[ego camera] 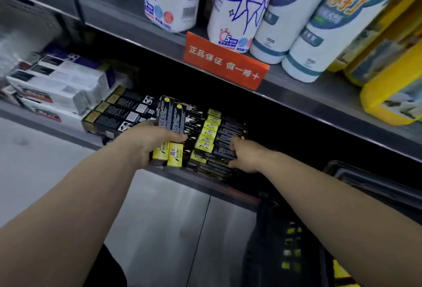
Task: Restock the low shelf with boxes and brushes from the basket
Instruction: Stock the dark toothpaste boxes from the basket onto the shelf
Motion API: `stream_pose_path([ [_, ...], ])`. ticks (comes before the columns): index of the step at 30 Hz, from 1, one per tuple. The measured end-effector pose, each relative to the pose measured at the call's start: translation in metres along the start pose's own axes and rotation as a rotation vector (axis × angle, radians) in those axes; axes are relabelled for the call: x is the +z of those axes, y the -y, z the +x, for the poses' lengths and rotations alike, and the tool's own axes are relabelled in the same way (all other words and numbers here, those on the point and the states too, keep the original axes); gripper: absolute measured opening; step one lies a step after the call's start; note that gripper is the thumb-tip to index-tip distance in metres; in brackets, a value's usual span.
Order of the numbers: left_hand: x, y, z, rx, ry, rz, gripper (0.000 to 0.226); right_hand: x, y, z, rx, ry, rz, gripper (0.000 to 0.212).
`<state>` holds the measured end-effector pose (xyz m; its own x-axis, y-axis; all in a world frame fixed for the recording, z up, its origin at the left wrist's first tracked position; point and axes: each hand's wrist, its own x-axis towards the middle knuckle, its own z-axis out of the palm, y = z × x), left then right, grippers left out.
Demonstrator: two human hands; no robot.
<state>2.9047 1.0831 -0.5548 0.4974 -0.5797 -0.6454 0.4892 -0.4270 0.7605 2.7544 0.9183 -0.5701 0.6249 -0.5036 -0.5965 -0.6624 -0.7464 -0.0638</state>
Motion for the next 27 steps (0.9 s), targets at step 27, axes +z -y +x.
stream_pose_path([
  [27,0.028,-0.002,-0.006,-0.028,0.359,0.05,0.055,-0.035,0.018,-0.031,-0.55,-0.432,0.04,0.076],
])
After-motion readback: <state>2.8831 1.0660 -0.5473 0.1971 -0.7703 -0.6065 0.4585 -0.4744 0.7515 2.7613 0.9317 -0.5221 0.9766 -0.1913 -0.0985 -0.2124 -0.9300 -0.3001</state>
